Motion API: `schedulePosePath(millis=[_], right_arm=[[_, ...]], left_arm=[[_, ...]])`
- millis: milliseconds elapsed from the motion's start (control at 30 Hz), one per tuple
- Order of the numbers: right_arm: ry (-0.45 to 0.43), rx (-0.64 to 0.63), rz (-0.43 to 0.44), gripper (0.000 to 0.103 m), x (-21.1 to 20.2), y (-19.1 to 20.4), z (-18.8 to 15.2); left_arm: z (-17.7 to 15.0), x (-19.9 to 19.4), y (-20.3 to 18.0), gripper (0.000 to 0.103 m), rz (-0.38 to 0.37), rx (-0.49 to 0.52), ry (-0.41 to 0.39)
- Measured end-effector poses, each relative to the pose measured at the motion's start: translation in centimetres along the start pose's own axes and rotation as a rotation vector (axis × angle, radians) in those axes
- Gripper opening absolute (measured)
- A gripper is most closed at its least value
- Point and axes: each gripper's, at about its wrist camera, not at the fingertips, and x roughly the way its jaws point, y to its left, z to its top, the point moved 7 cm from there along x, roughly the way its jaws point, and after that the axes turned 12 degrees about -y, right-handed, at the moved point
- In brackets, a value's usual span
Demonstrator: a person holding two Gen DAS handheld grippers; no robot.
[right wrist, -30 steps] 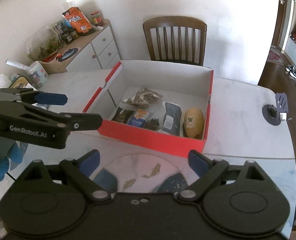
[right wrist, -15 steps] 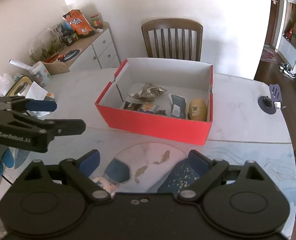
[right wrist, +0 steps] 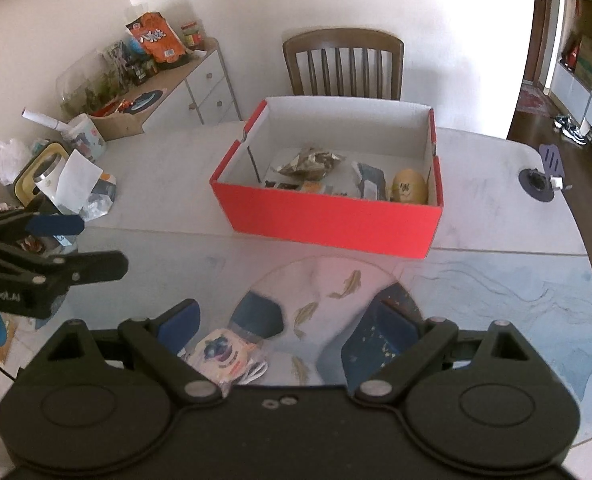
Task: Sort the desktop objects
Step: 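Withdraw both open tools from the red box back toward the table, then reach the left tool to the white printed packet while the right tool reaches the blueberry bag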
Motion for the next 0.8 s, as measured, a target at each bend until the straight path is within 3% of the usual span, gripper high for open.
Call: schedulePosePath(millis=[467,800], right_arm=[[0.049,0.027,0.002,0.095,1.5,2.3,-2.5],[0.086,0.058,0.009,0.095,3.3,3.4,-3.8]], left_arm=[[-5.2,-0.3,1.8,0.103,-0.006,-0.009,0.061],[-9.7,1.3,2.4,0.103,0.009,0.054,0.126]])
